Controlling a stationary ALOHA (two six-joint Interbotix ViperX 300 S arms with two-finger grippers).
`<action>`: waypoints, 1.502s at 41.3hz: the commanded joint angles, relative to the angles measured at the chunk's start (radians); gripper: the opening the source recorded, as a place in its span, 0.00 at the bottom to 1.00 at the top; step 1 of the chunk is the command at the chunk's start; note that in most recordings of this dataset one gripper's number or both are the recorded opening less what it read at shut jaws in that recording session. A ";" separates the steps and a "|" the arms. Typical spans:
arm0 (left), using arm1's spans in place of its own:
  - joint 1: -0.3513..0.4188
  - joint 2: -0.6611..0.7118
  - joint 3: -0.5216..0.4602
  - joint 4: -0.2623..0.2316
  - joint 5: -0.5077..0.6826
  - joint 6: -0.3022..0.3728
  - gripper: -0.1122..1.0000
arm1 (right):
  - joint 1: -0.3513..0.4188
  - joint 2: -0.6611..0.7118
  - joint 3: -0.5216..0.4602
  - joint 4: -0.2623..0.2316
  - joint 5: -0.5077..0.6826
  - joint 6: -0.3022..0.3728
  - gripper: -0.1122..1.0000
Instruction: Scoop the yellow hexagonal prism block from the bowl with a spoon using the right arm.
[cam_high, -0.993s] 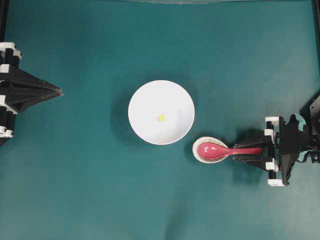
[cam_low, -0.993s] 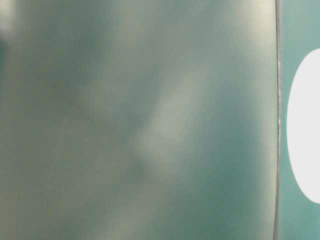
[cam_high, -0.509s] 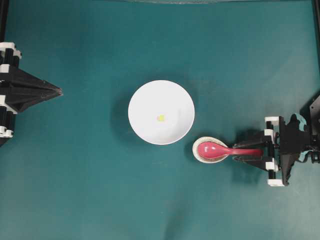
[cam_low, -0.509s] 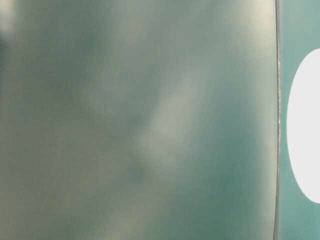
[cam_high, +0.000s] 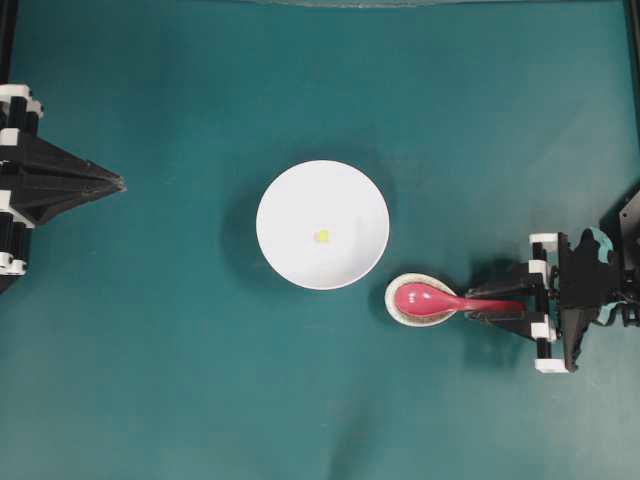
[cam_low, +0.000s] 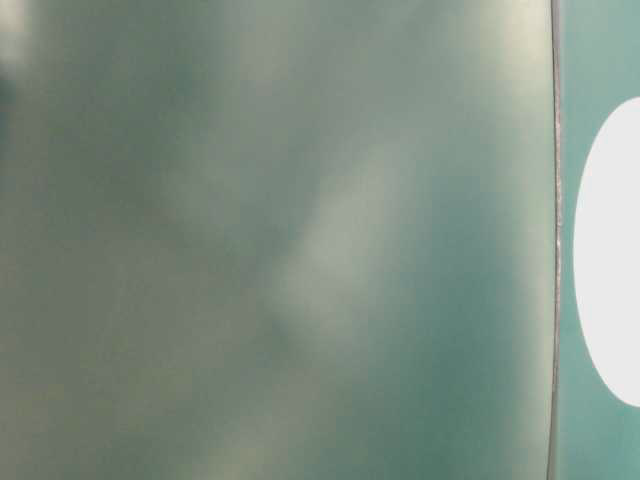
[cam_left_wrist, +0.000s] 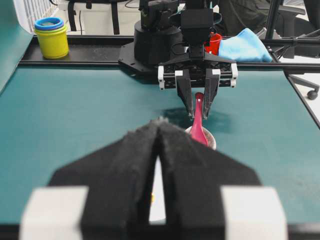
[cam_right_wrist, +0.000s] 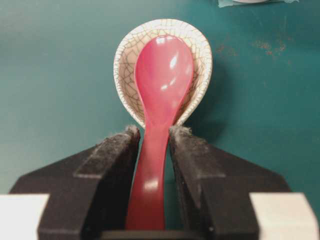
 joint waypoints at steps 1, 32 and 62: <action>0.002 0.005 -0.029 0.003 -0.005 0.000 0.10 | 0.005 -0.015 -0.003 0.003 -0.011 -0.014 0.44; 0.002 0.006 -0.029 0.003 -0.005 0.000 0.10 | -0.011 -0.051 0.006 0.003 -0.009 -0.048 0.44; 0.002 0.014 -0.028 0.003 -0.005 -0.002 0.10 | -0.015 -0.158 0.014 -0.003 0.006 -0.078 0.13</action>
